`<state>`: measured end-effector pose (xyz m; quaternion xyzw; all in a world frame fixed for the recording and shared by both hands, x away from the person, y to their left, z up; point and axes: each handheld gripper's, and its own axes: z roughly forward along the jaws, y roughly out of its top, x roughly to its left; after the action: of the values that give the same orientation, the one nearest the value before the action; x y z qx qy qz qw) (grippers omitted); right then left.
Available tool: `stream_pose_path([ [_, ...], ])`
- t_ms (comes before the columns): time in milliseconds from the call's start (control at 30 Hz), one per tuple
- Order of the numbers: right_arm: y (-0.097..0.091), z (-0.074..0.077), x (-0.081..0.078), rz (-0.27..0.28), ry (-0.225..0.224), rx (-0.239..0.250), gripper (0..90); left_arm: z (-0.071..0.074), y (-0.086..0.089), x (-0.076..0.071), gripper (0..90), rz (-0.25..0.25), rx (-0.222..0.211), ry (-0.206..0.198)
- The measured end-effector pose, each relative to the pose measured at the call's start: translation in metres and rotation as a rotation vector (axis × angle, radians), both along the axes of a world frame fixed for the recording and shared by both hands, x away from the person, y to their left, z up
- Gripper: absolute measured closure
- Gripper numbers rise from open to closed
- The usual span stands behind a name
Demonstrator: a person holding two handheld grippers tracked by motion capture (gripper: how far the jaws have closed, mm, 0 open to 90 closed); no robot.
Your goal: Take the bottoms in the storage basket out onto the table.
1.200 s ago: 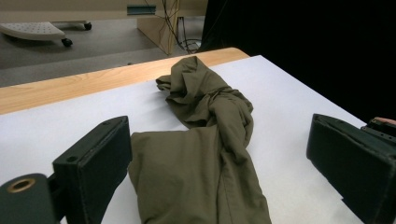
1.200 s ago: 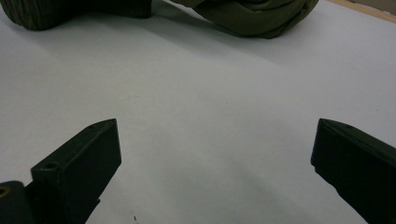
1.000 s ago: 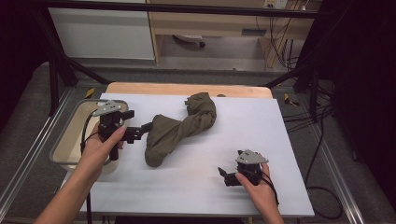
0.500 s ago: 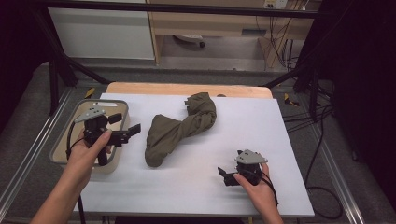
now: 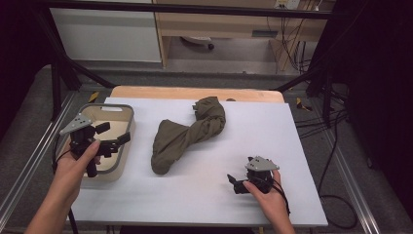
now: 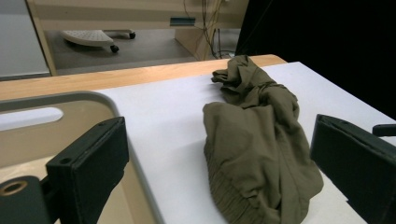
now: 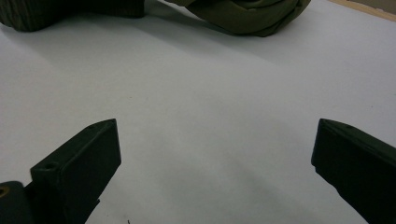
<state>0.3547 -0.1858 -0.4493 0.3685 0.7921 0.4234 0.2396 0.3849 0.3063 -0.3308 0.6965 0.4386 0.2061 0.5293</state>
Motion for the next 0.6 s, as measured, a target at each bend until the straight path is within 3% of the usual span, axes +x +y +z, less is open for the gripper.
stream_pose_path([
  [267,0.0,-0.001,0.001,-0.01,0.001,-0.003,2.5,-0.007,0.013,-0.006,4.3,0.014,-0.011,0.001],
  [600,0.002,-0.003,0.002,-0.008,0.011,-0.013,2.4,-0.03,0.025,-0.016,4.6,0.037,-0.015,0.029],
])
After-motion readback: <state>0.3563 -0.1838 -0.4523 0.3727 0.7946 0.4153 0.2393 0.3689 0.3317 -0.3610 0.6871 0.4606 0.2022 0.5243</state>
